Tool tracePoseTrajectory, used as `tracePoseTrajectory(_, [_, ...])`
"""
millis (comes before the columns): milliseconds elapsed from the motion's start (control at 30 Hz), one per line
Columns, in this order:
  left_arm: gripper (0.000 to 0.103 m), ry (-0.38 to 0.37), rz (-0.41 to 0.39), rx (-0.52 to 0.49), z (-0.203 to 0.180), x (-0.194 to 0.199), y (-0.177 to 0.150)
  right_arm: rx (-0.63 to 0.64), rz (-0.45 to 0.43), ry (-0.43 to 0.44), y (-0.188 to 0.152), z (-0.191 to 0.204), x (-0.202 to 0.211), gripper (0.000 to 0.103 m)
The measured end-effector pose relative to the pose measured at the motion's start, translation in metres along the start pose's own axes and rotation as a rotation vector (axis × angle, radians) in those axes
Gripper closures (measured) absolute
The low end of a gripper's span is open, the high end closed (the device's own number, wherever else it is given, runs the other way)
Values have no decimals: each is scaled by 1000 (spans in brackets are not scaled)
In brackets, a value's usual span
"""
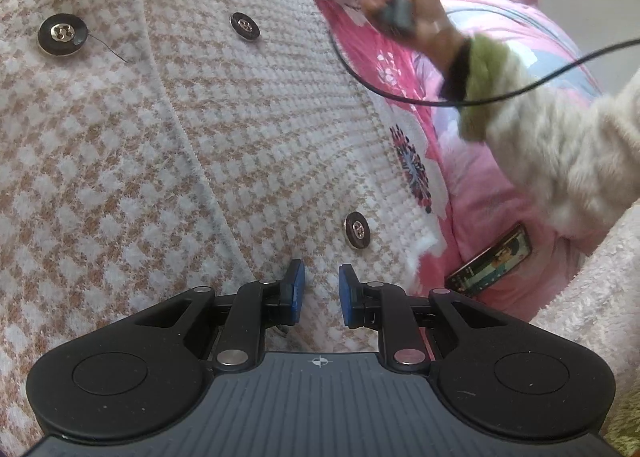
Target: Fold clothes
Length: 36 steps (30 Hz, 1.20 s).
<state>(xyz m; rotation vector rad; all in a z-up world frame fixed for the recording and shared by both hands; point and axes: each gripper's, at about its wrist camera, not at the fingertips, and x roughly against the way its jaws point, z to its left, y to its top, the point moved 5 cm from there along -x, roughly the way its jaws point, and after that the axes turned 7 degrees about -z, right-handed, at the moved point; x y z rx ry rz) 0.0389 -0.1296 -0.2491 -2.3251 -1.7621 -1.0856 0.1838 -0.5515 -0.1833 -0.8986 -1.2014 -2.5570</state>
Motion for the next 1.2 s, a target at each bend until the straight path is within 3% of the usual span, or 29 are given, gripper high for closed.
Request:
tracePoseTrajectory(67, [85,-6,5,11,2,1,1,-93,-87,-60,14,-44,22,70])
tracePoseTrajectory(133, [85,-9,9,24,4,3,2,-183,-165,-112,26,-84,41,58])
tracePoseTrajectory(467, [85,10,15,79,-1,18,16,-560,-352,-170,72,-209,32,50])
tracePoseTrajectory(567, [83,-11,-49,72,-11,39,47,-592,-370,-145,84,-221,25,44])
tracePoseTrajectory(667, [79,0,-124,26,-20,47,99,-603,-377,-109,95,-226,17,34])
tracePoseTrajectory(733, [79,57,-148,-60,-26,28,141,-621,-379,-101,100,-234,13,31])
tracePoseTrajectory(833, [79,211,-192,-239,-30,-24,204,-652,-400,-115,106,-241,11,30])
tracePoseTrajectory(933, [79,375,-264,-407,-31,-84,252,-629,-420,-153,115,-240,14,30])
tracePoseTrajectory(1067, [79,501,-272,-406,-16,-152,280,-385,-481,-270,139,-222,37,28])
tracePoseTrajectory(1167, [78,566,-256,-423,-6,-178,283,-195,-437,-296,160,-209,38,23])
tracePoseTrajectory(1200, [78,580,-255,-427,-4,-182,283,-141,-402,-293,166,-205,35,15])
